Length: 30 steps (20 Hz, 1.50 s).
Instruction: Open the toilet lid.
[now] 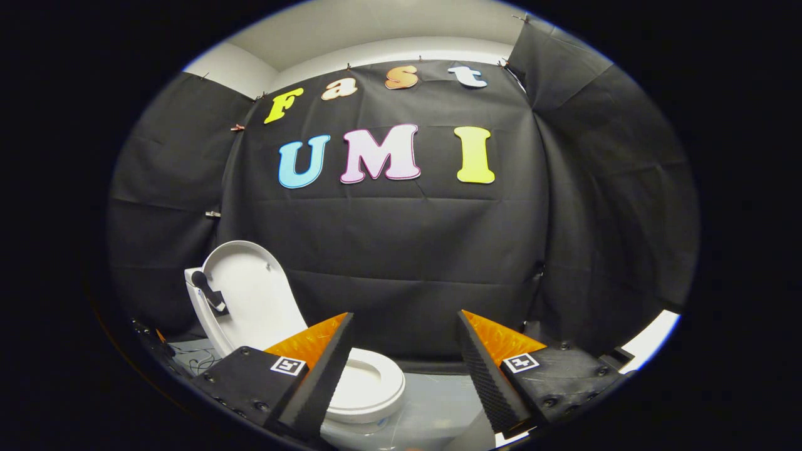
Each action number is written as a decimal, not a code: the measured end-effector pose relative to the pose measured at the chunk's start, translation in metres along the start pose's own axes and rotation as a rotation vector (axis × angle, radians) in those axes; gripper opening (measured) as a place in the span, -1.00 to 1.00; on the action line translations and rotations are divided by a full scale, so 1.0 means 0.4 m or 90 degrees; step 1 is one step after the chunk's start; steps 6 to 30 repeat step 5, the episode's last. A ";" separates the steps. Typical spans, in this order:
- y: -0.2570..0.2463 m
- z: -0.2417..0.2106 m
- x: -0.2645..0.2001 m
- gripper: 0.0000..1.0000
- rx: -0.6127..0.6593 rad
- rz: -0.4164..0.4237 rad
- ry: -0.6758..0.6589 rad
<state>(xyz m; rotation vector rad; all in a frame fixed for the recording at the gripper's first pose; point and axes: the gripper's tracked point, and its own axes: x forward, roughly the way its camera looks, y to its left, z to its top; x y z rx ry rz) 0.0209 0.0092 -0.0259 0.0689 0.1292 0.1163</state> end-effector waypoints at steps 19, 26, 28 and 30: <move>-0.006 -0.007 0.001 0.97 -0.004 -0.003 0.005; -0.006 -0.007 0.001 0.97 -0.004 -0.003 0.005; -0.006 -0.007 0.001 0.97 -0.004 -0.003 0.005; -0.006 -0.007 0.001 0.97 -0.004 -0.003 0.005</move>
